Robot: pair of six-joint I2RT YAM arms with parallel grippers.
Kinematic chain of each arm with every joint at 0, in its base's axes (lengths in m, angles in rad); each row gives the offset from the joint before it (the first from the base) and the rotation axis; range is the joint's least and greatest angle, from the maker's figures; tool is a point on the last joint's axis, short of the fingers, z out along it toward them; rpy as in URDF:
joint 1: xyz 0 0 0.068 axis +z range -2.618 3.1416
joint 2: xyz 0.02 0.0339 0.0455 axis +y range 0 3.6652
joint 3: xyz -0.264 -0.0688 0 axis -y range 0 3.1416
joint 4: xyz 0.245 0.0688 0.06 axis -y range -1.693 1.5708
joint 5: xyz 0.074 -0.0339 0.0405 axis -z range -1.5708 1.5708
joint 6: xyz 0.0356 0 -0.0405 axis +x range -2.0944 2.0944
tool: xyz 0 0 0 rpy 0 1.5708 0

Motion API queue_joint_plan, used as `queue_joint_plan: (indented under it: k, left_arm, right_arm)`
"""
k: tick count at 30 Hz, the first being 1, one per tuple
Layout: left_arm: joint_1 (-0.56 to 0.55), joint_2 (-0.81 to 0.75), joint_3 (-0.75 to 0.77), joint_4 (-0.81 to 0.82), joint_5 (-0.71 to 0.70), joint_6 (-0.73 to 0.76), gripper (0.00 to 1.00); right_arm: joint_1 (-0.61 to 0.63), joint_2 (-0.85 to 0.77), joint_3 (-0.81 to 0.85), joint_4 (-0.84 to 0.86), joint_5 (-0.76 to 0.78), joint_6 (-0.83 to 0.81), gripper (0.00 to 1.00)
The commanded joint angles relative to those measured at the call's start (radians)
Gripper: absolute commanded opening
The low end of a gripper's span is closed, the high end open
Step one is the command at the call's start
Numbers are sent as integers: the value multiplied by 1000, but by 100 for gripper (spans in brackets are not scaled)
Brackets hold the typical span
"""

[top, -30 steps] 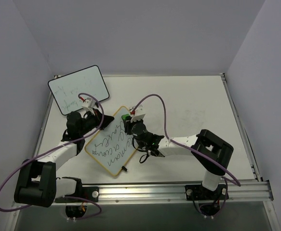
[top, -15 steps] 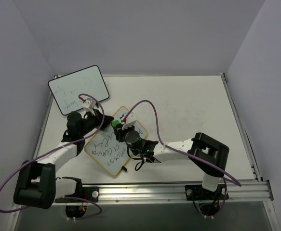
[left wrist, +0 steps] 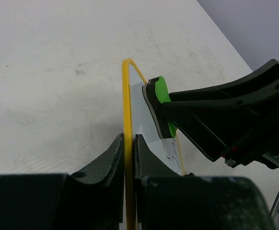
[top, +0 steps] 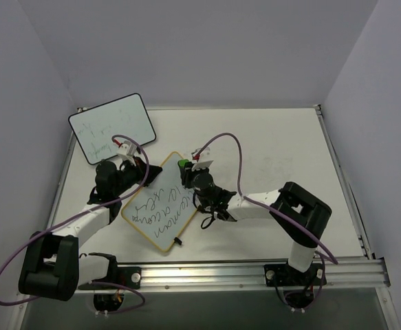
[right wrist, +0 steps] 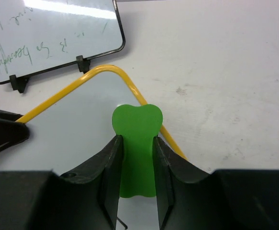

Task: Erase the whiteboard

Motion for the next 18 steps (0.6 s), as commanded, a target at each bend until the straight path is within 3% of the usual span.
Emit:
queue_joint_plan:
  k: [1,8,18]
  left_arm:
    - [-20,-38,5,90,53,36,2]
    - [-20,-41,2,90,50,37,2]
    - [-20,-44,0,87,43,39,2]
  right_arm:
    - [-19,7,-19,-79,33,-9,0]
    - [4,18,-2,-79,18,-23,0]
    - [174,27,17,-42,12,-32,0]
